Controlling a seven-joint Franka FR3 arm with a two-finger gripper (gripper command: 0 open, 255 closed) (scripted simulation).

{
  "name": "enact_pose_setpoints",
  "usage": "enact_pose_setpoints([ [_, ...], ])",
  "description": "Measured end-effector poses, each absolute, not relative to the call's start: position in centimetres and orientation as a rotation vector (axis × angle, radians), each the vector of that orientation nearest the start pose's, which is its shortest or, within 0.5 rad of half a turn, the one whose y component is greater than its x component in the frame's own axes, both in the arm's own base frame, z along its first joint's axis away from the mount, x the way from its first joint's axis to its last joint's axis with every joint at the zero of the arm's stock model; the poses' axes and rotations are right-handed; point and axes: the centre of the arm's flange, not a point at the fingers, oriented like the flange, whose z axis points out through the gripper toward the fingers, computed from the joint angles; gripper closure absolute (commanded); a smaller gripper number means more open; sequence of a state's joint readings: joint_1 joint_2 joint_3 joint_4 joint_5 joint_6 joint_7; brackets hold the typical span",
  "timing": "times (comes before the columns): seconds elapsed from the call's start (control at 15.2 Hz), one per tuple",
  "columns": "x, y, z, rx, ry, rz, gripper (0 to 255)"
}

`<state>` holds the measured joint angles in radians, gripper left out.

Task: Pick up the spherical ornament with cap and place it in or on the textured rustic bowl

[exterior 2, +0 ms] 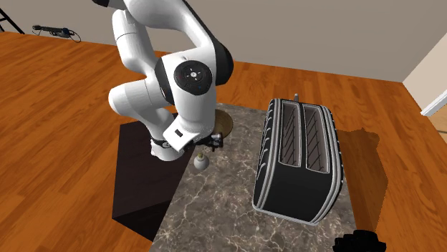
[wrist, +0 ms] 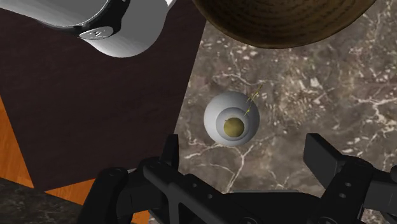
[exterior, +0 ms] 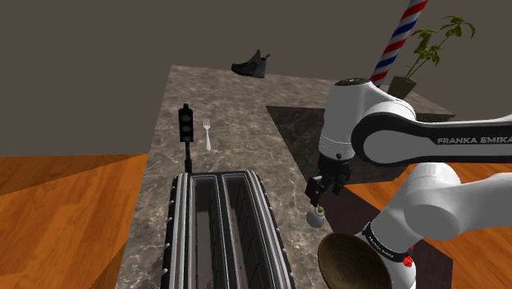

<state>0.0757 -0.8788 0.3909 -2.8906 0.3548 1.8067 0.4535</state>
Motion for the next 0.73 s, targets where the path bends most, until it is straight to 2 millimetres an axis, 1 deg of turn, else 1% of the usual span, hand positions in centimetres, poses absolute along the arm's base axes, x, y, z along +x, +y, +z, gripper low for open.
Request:
enact_pose_setpoints([
  [0.4, 22.5, 12.6, 33.9, -3.142, 0.450, 0.350, 0],
  [0.73, 22.4, 12.6, 33.5, -3.142, 0.451, 0.349, 0],
])
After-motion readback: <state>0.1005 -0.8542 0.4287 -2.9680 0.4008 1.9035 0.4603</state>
